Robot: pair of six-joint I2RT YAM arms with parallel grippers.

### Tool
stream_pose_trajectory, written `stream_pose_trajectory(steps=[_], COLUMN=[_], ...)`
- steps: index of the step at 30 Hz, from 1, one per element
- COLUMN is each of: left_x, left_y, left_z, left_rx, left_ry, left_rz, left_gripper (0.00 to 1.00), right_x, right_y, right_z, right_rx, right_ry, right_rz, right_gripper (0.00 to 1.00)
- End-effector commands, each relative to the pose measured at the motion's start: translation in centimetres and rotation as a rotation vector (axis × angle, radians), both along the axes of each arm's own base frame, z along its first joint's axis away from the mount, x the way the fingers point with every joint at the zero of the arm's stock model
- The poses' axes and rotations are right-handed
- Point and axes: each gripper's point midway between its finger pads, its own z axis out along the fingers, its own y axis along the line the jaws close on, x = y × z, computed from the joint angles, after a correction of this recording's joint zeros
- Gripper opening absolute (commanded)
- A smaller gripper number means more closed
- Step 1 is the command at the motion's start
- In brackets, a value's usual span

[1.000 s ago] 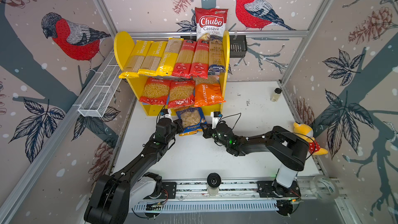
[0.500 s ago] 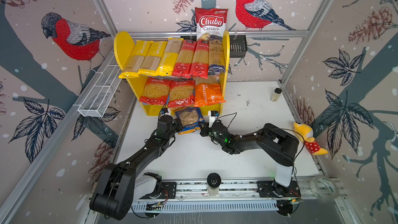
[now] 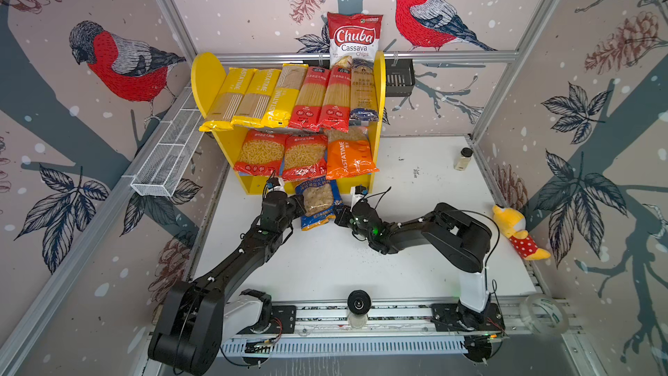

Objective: Arrange pasta packages on shelves
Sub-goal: Place the pasta bag on the shelf.

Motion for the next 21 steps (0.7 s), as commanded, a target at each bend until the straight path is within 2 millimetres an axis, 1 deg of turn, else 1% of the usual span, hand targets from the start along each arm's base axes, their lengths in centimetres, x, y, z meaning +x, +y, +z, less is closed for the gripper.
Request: stream_pose_trajectory(steps=[1, 5, 9, 14, 18, 21], left_x=[-0.7, -1.5, -2.4, -3.2, -3.3, -3.3], left_y=[0.9, 1.7, 2.3, 2.3, 2.1, 2.5], left_z=[-0.2, -0.2, -0.7, -1.9, -2.6, -2.8], left_rx=[0.012, 0.015, 0.011, -0.029, -0.084, -0.106], left_ry=[0.016, 0.022, 0.038, 0.067, 0.084, 0.088], left_rz=[0.022, 0.035, 0.048, 0.057, 0.06, 0.081], left_gripper=[0.33, 0.38, 0.44, 0.56, 0.67, 0.73], right_x=[0.2, 0.0, -0.1, -0.2, -0.2, -0.1], right_y=[0.6, 1.2, 2.0, 2.9, 3.5, 3.8], right_z=[0.4, 0.0, -0.4, -0.9, -0.9, -1.2], right_rx=[0.042, 0.048, 0.042, 0.033, 0.027, 0.011], right_ry=[0.027, 0.052, 0.073, 0.105, 0.125, 0.137], right_rz=[-0.002, 0.022, 0.046, 0.072, 0.094, 0.104], right_gripper=[0.0, 0.0, 0.0, 0.0, 0.0, 0.01])
